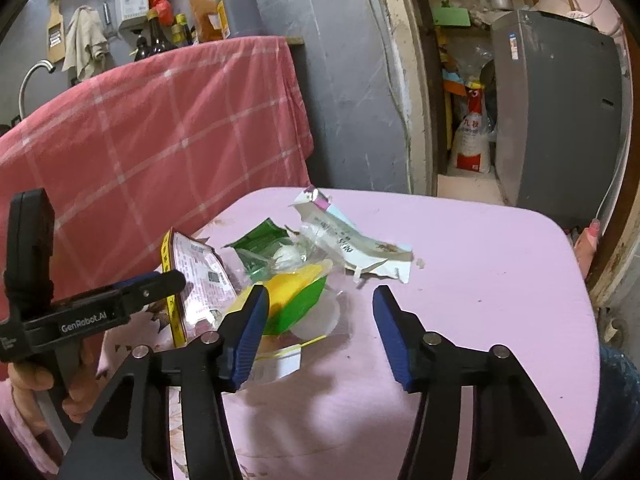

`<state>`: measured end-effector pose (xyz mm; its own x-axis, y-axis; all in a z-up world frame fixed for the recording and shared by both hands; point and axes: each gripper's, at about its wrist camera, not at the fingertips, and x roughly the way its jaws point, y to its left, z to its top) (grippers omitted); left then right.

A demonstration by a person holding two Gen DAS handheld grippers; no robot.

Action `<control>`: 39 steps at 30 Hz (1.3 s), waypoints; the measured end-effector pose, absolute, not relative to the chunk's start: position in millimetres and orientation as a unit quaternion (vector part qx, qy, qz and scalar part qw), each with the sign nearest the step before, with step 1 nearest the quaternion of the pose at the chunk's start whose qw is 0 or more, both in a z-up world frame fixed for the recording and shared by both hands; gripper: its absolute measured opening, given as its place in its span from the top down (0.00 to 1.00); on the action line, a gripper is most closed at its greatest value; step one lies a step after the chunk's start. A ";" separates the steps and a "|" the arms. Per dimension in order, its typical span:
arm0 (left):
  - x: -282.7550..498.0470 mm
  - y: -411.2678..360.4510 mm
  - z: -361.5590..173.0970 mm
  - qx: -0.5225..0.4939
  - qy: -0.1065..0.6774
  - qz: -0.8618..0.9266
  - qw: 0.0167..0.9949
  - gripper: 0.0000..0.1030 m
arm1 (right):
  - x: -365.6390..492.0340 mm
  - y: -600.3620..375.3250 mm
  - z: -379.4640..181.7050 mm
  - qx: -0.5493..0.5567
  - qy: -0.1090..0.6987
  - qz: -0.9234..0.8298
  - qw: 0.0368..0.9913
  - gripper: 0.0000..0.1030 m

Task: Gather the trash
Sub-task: 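Grasp the yellow-labelled box with the left tool while the right tool grasps a clear wrapper, then carry the yellow box and clear wrapper over the trash bin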

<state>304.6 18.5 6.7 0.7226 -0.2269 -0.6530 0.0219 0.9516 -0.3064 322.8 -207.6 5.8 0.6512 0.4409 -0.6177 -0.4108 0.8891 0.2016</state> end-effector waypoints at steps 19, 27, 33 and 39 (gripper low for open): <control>294.2 14.8 24.5 -0.155 0.347 -0.070 0.922 0.80 | 302.5 -210.7 11.8 0.043 0.322 0.249 0.912 0.95; 282.2 -3.7 36.1 -0.125 0.317 -0.079 0.937 0.91 | 282.6 -210.3 25.4 0.005 0.277 0.230 0.933 0.98; 273.8 -20.7 38.6 -0.101 0.304 -0.094 0.943 0.94 | 273.8 -219.4 37.2 0.003 0.254 0.215 0.943 0.99; 270.2 -31.0 41.3 -0.093 0.297 -0.106 0.945 0.96 | 269.3 -231.1 43.3 0.010 0.244 0.200 0.949 0.99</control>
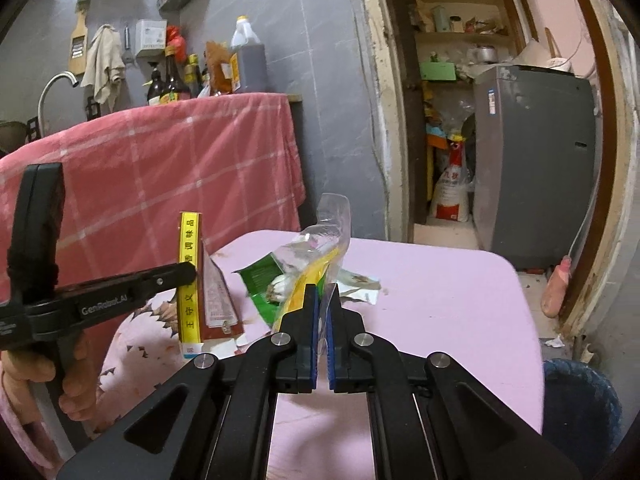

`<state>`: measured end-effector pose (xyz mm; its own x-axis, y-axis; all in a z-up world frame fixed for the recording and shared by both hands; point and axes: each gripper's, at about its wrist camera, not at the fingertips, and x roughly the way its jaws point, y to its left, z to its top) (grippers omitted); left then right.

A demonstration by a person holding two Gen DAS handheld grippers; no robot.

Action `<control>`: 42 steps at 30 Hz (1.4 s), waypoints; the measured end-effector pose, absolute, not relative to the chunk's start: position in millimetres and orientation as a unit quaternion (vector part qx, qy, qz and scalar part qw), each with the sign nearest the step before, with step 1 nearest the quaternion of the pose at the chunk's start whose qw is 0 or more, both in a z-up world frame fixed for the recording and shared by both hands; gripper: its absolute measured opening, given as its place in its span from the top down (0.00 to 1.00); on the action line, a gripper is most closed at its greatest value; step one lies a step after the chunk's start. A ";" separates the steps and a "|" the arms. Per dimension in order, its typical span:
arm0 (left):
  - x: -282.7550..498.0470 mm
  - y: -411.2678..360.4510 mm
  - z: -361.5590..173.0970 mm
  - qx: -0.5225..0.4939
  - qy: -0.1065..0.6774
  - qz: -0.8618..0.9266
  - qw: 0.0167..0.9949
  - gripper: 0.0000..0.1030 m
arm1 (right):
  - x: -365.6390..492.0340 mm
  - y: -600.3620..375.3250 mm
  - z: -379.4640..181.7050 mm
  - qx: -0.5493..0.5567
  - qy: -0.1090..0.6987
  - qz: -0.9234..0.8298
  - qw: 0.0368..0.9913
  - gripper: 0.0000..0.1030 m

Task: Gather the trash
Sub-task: 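Carry the yellow box and clear wrapper over the trash bin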

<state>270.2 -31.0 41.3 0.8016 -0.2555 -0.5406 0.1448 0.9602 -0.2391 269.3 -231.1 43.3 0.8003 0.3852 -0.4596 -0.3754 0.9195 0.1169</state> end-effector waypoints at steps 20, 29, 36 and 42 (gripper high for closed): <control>250.5 -128.0 49.4 -0.052 0.268 -0.184 0.944 0.97 | 239.6 -308.0 55.9 0.025 0.211 0.120 0.970 0.99; 245.0 -185.6 50.7 -0.039 0.271 -0.231 0.934 0.97 | 221.2 -369.8 51.1 0.051 0.207 0.069 0.974 0.99; 249.8 -244.5 53.4 -0.044 0.275 -0.274 0.921 0.97 | 219.8 -426.9 44.3 0.082 0.203 0.017 0.976 0.99; 259.8 -298.1 48.5 -0.053 0.285 -0.312 0.905 0.97 | 222.1 -474.3 25.2 0.120 0.210 -0.018 0.970 0.99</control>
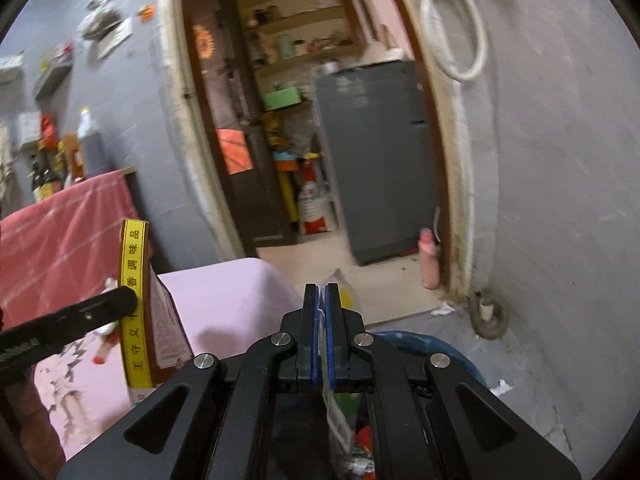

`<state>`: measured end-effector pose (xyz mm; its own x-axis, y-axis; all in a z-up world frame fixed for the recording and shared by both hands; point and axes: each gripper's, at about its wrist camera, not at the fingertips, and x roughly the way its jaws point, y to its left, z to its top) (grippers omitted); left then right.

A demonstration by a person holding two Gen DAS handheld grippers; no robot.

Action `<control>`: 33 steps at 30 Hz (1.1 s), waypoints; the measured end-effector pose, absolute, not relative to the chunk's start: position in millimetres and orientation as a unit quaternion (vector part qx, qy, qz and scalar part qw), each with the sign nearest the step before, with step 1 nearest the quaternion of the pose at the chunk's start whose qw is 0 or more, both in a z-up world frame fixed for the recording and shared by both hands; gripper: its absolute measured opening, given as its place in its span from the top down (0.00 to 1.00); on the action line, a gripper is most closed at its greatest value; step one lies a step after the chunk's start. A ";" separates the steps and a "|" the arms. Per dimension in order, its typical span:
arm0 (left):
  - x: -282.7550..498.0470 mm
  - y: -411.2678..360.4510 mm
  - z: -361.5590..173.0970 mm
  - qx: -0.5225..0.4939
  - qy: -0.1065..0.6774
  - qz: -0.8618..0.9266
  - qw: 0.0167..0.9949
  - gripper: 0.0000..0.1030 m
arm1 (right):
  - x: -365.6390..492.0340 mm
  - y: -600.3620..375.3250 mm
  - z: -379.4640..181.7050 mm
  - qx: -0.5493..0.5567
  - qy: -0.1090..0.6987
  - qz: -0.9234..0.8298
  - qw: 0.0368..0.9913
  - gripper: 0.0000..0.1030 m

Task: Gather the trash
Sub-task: 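Carry the yellow box and clear wrapper over the trash bin, then open both tools to drop the box and wrapper into the bin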

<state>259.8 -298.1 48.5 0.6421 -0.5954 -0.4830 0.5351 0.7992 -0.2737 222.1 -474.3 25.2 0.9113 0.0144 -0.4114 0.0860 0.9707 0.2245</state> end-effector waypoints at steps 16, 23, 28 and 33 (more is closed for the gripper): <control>284.9 -363.1 1.1 -0.036 0.335 -0.343 0.877 0.97 | 226.4 -526.6 -7.3 0.157 0.241 -0.030 0.957 0.99; 284.1 -362.8 -5.0 -0.035 0.342 -0.337 0.877 0.96 | 224.7 -525.8 -7.1 0.149 0.243 -0.031 0.958 0.97; 280.0 -353.0 -2.4 -0.045 0.332 -0.329 0.883 0.79 | 221.0 -525.4 -1.5 0.146 0.237 -0.035 0.960 0.93; 277.7 -336.2 8.6 -0.056 0.323 -0.308 0.893 0.72 | 214.7 -521.2 10.6 0.134 0.223 -0.043 0.965 0.80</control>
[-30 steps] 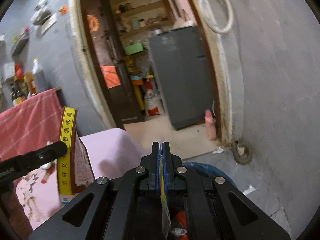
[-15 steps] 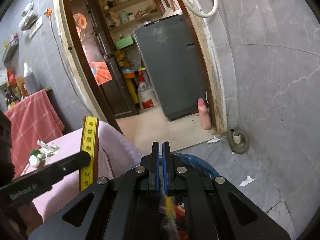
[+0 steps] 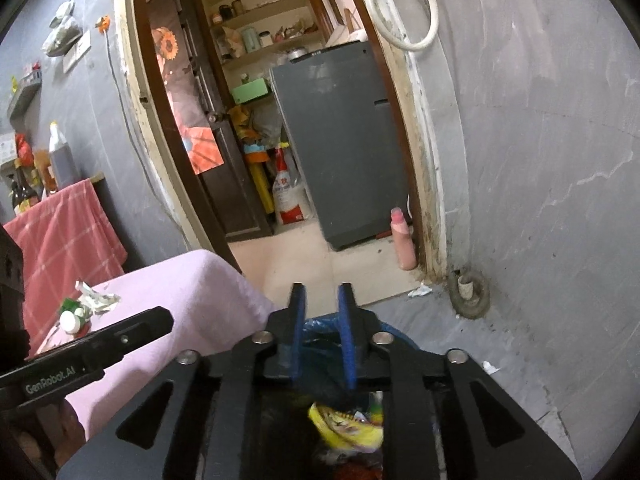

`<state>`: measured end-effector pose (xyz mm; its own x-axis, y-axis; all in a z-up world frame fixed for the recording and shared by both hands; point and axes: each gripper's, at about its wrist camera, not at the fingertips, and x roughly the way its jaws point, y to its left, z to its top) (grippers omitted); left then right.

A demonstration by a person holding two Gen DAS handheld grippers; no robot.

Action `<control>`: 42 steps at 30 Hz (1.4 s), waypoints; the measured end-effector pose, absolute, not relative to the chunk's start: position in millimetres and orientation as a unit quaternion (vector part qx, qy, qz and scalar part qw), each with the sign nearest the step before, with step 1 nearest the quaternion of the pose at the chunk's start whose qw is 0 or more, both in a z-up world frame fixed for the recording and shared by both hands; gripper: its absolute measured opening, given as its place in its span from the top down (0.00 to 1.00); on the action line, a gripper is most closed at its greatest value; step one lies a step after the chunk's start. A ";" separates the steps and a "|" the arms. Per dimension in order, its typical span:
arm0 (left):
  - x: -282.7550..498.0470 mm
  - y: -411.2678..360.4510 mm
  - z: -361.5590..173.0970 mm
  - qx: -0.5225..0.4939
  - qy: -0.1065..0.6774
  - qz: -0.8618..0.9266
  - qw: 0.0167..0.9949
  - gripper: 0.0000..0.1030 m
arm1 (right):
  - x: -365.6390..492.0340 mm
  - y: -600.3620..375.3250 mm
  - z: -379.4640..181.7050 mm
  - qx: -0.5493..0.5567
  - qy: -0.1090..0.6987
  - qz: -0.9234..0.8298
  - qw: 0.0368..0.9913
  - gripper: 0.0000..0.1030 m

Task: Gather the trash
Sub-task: 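Open both tools to drop the box and wrapper into the bin, then move both open tools back to the table toward the green tube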

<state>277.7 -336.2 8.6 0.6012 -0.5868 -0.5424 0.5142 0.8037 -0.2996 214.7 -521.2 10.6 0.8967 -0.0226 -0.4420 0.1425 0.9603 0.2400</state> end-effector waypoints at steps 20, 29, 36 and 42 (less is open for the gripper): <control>257.1 -252.1 64.5 -0.058 0.235 -0.190 0.952 0.09 | 194.7 -481.5 62.3 0.109 0.151 -0.039 0.982 0.40; 250.4 -207.8 71.0 -0.051 0.209 -0.134 0.967 0.02 | 193.8 -448.7 75.5 0.104 0.131 -0.015 0.986 0.01; 247.4 -168.6 71.6 -0.047 0.199 -0.099 0.974 0.02 | 196.6 -417.9 81.6 0.097 0.120 0.011 0.988 0.00; 243.7 -125.1 68.3 -0.051 0.199 -0.068 0.976 0.02 | 206.0 -389.1 85.1 0.091 0.120 0.035 0.988 0.00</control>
